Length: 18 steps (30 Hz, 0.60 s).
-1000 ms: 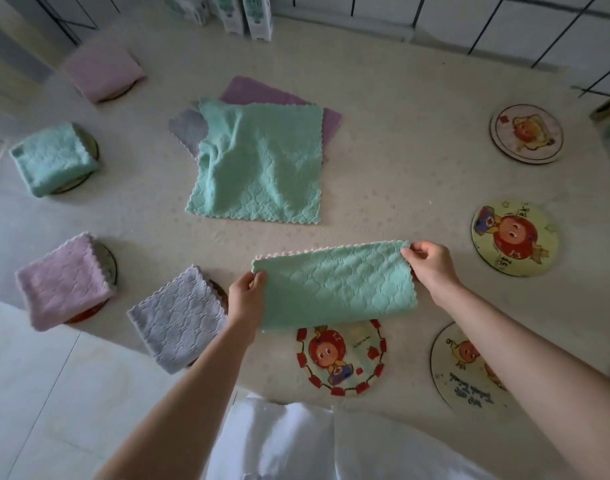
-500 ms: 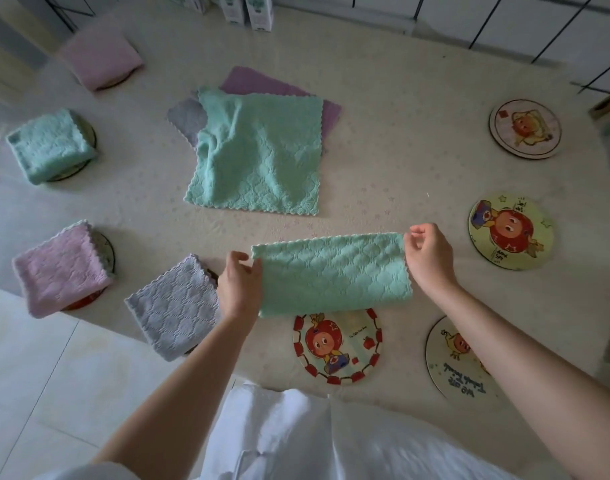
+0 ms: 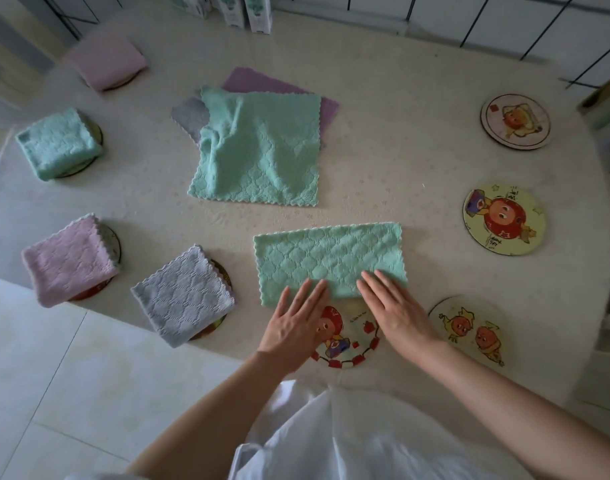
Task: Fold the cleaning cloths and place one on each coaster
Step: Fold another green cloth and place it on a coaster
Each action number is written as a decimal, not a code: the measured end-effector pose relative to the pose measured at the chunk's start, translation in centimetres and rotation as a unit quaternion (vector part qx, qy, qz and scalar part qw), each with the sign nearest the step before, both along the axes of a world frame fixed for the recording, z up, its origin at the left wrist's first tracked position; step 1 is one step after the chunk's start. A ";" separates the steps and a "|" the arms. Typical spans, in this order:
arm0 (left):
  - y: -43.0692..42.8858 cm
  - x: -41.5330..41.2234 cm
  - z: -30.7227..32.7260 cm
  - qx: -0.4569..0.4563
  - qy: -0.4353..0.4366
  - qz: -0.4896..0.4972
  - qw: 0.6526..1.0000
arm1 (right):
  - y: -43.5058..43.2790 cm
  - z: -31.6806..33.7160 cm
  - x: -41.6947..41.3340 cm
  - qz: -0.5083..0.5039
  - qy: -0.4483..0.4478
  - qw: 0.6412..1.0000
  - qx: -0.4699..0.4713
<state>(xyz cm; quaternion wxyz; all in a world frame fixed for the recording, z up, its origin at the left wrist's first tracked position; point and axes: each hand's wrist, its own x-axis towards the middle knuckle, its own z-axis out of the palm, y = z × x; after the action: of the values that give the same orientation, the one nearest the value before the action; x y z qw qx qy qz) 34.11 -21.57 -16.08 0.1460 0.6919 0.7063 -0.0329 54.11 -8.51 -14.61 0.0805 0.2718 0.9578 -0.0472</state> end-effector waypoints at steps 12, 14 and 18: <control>-5.7 -3.7 1.0 0.008 -0.004 0.119 0.993 | 1.0 1.1 1.6 -0.050 -0.102 0.993 -0.019; -5.4 -3.3 1.0 -0.001 -0.010 0.134 0.991 | 1.2 1.4 0.6 -0.054 -0.130 0.990 -0.018; -5.0 -3.0 1.1 -0.011 -0.004 0.147 0.989 | 1.9 2.2 -1.3 -0.068 -0.134 0.989 -0.006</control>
<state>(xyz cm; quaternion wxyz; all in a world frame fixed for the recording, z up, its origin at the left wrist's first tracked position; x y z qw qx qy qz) 31.16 -26.59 -14.95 0.1600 0.5791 0.7992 -0.0164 52.78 -6.63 -12.45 0.2069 0.3393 0.9174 -0.0215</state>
